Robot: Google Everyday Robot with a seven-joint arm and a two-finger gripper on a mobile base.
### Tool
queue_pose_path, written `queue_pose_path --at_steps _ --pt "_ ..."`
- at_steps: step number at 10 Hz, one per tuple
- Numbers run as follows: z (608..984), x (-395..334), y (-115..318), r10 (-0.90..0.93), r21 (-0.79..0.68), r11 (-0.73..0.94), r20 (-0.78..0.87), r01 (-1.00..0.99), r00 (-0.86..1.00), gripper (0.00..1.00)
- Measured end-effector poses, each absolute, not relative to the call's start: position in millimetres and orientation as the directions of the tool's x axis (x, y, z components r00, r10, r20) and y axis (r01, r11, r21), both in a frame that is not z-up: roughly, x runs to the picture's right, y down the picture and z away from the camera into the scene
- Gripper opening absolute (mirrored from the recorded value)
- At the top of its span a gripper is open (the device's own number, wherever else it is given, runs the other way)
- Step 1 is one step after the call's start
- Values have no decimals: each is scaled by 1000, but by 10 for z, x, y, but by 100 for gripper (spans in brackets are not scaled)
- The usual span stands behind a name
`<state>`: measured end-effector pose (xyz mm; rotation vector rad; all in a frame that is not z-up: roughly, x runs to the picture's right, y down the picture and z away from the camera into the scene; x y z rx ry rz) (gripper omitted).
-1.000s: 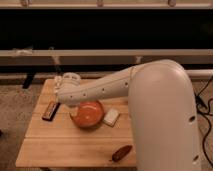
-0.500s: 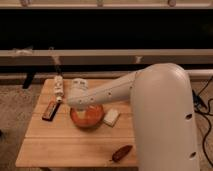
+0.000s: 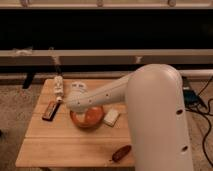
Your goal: Push the ceramic bowl across the table
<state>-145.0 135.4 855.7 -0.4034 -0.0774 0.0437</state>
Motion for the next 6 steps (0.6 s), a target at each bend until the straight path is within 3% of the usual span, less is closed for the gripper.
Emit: queue_pose_path --at_steps 6 --pt "8287 -2062 1880 122 -547 837 149 -21 981 80"
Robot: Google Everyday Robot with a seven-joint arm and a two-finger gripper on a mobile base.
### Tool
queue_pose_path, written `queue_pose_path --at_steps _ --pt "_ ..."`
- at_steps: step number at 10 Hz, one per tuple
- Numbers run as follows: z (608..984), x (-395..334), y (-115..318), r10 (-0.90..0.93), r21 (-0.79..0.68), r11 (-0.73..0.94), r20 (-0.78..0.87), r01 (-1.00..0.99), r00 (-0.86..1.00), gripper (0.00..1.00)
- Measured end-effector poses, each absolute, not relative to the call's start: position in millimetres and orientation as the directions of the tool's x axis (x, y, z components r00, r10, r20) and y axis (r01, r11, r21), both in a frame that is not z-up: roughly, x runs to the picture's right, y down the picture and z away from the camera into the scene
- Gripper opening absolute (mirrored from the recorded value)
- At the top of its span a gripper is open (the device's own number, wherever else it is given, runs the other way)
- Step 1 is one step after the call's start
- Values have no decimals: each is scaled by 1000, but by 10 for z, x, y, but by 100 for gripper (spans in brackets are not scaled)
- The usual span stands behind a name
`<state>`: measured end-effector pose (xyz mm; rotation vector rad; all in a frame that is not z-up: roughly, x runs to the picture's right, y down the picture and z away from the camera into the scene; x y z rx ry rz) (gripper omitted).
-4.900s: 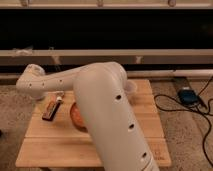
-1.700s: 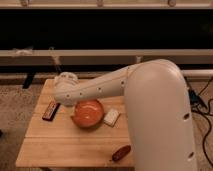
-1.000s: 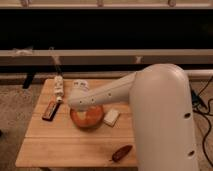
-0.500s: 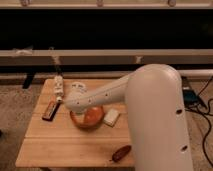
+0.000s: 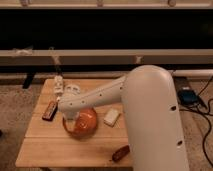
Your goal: Push the ceramic bowl across the table
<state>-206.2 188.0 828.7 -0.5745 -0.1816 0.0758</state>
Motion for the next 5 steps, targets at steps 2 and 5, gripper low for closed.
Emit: queue_pose_path --at_steps 2,5 --pt "8156 -2321 2116 157 -587 809 162 -33 974 80" --pt "7975 -2752 2421 172 -617 787 179 -25 969 80"
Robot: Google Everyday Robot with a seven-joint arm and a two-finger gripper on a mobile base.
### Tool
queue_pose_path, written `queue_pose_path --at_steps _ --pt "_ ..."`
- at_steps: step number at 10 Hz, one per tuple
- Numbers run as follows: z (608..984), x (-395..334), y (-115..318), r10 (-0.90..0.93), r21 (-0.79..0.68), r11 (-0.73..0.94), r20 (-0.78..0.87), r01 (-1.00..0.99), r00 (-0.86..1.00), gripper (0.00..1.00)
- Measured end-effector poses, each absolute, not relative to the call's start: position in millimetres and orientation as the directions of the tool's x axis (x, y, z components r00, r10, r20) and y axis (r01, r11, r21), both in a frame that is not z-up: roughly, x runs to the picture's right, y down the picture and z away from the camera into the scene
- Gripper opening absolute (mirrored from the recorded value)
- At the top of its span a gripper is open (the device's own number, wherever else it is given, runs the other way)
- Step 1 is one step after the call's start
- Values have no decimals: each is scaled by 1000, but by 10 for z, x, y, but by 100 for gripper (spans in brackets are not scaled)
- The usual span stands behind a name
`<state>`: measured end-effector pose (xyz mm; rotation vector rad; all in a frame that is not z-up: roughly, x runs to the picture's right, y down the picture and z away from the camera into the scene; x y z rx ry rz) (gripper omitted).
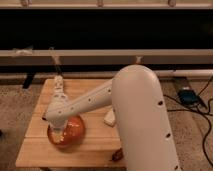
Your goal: Push the ceramic bowl across the table
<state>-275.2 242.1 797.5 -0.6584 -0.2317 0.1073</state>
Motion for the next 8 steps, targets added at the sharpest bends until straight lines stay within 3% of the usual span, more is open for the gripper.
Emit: queue_pose_path --at_steps 5,8 --pt "7603 -3364 2755 159 -620 784 222 14 962 80" --pt "7401 -3475 2693 124 -588 808 235 39 964 80"
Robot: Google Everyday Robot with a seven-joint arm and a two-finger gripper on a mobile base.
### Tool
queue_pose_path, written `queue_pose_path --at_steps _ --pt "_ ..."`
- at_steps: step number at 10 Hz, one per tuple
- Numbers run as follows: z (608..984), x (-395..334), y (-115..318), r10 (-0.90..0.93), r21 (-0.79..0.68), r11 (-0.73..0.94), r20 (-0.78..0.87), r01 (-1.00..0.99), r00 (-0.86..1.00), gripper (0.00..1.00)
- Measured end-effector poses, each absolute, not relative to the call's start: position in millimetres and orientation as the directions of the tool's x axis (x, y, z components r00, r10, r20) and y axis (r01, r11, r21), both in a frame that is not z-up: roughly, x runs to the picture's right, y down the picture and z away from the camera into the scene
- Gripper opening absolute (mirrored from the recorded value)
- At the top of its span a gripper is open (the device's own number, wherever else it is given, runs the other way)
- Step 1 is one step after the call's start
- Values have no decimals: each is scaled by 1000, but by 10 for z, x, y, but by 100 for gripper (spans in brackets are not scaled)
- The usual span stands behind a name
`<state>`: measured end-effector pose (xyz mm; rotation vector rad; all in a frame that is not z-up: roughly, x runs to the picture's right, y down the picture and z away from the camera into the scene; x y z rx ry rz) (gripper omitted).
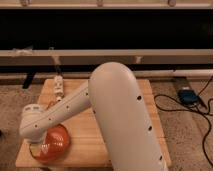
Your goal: Push the ceramic bowl across the table
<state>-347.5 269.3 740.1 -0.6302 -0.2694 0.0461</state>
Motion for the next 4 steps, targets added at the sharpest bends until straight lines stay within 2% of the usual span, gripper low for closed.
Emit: queue_pose_path --at_steps 4 --pt "7337 -3256 2331 75 -531 846 219 55 973 80"
